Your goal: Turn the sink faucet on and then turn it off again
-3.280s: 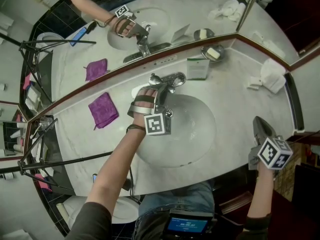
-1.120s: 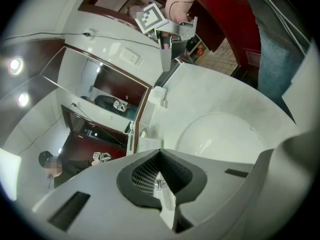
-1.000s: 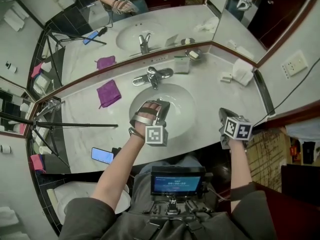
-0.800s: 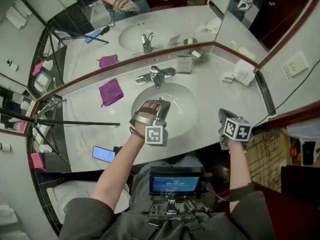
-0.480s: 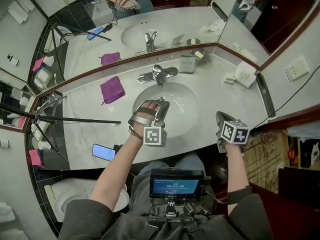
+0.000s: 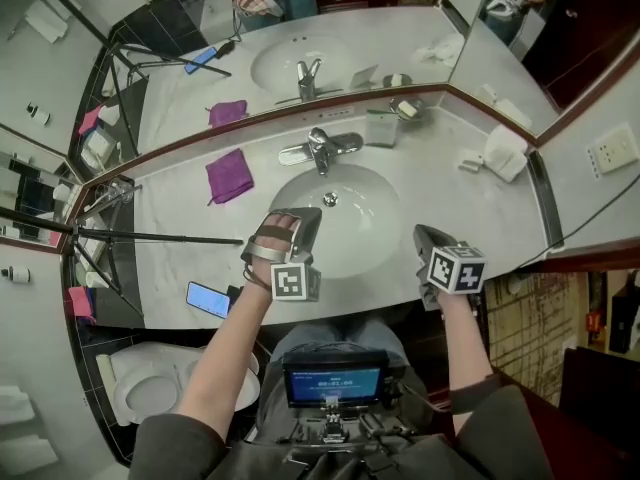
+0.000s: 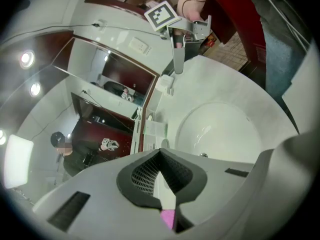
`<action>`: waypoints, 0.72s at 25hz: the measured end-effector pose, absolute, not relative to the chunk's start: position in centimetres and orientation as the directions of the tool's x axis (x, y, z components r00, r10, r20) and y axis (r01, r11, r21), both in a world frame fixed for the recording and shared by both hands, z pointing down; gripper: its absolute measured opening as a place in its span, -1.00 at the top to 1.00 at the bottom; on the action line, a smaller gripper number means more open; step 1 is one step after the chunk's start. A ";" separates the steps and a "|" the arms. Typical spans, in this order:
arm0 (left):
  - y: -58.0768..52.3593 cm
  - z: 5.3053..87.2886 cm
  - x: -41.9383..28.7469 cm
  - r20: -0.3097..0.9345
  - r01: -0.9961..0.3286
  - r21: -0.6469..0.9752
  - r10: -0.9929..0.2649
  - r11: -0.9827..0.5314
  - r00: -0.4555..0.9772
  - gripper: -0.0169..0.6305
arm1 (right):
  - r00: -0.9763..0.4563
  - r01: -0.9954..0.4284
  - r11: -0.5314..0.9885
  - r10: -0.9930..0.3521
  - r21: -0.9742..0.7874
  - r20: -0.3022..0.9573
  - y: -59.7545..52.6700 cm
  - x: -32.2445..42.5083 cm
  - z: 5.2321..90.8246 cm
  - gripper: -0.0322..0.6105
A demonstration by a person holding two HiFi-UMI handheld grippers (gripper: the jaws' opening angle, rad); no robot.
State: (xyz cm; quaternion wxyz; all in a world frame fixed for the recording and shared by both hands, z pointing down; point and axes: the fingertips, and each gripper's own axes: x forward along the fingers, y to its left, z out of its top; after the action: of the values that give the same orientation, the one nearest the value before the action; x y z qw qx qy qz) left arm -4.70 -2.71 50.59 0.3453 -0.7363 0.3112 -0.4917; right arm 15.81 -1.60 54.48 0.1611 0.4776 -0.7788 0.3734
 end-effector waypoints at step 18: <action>-4.8 50.2 -14.1 0.470 -0.120 -0.833 -0.806 -0.540 0.361 0.95 | -0.551 -0.711 0.112 -0.703 -0.694 0.450 -9.6 1.8 57.5 0.63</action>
State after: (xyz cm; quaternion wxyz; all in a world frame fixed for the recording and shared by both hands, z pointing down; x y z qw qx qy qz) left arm -14.11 -4.80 50.18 0.3640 -0.7403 0.3125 -0.4710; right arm 1.83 -9.62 57.46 0.0044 0.4740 -0.7456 0.4684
